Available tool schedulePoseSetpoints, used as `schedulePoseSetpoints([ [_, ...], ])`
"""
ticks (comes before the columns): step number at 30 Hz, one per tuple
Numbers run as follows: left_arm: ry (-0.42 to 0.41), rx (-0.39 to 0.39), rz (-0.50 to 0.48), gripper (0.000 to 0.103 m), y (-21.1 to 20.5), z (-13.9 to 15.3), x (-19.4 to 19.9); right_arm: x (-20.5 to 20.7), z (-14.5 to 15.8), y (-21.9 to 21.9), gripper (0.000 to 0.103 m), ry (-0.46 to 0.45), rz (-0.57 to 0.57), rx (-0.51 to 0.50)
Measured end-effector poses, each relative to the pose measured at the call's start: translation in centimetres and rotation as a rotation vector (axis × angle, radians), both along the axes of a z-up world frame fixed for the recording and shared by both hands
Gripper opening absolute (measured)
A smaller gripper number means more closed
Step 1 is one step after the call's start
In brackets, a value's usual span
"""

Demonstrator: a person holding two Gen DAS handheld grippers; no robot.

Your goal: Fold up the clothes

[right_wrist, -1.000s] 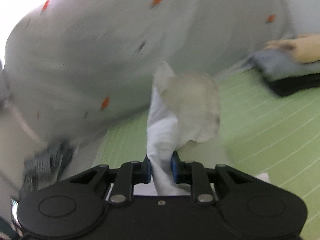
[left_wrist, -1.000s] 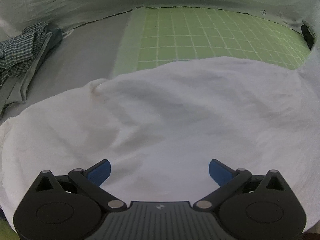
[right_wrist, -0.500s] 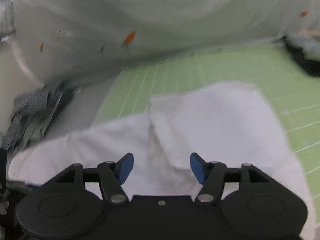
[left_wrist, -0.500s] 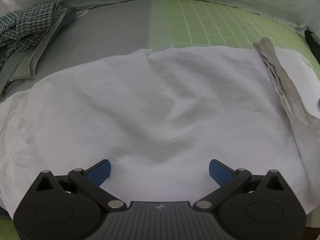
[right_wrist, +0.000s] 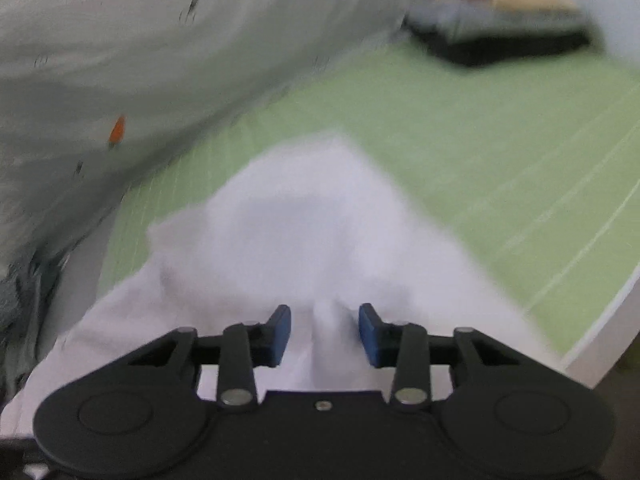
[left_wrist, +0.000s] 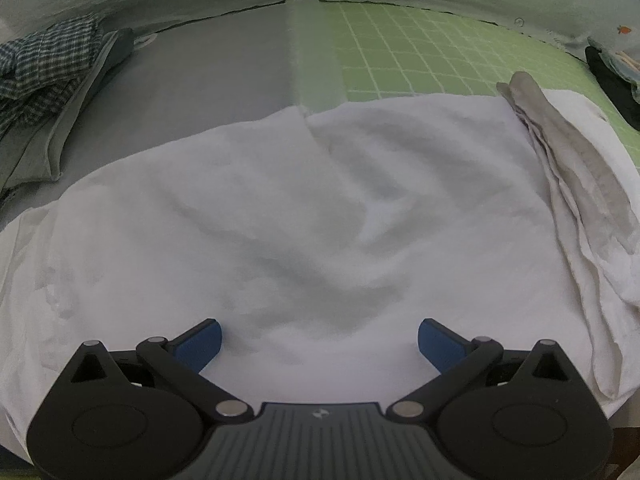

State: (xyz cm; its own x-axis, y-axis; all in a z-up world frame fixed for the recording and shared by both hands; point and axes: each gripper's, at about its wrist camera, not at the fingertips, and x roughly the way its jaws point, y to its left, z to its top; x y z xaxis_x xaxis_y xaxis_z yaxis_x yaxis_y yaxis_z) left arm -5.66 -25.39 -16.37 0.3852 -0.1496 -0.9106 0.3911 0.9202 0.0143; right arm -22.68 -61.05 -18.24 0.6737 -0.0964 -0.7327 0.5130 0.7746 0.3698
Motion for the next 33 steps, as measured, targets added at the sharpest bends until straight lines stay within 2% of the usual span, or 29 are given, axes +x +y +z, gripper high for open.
schedulePoseSetpoints([
  [7,-0.008,-0.019,0.011,0.103,1.1,0.2,0.9,0.9,-0.2,8.1,0.035,0.008,0.231,0.052],
  [11,-0.015,-0.025,0.012,0.103,1.7,0.4,1.2,0.9,2.5,10.0,0.036,-0.068,0.298,-0.098],
  [14,-0.021,-0.031,0.024,0.103,2.7,0.6,1.2,0.8,4.0,9.2,0.044,-0.107,0.2,-0.21],
  [17,-0.026,-0.038,0.047,0.103,3.9,0.7,1.4,1.5,3.1,7.2,0.045,-0.031,0.076,-0.246],
  [19,-0.031,-0.043,0.069,0.103,4.9,0.8,1.5,1.6,1.4,6.0,0.047,0.044,0.045,-0.223],
  [21,-0.038,-0.052,0.1,0.103,6.2,1.1,1.4,1.8,-0.3,5.7,0.047,0.099,0.059,-0.132],
  [24,-0.048,-0.065,0.147,0.103,8.0,1.6,1.2,2.0,-1.9,8.1,0.051,0.127,0.157,-0.026],
  [26,-0.055,-0.074,0.179,0.103,9.3,2.0,1.1,2.0,-1.6,11.0,0.069,0.149,0.249,-0.109],
  [27,-0.058,-0.079,0.195,0.103,9.9,2.1,1.1,2.1,-1.3,12.2,0.069,0.157,0.294,-0.151],
  [30,-0.063,-0.094,0.238,0.103,11.6,2.5,0.7,3.5,-0.3,14.0,0.061,0.126,0.381,-0.123],
  [33,-0.067,-0.108,0.283,0.103,13.5,2.8,0.2,4.4,0.6,15.9,0.061,0.113,0.458,-0.191],
])
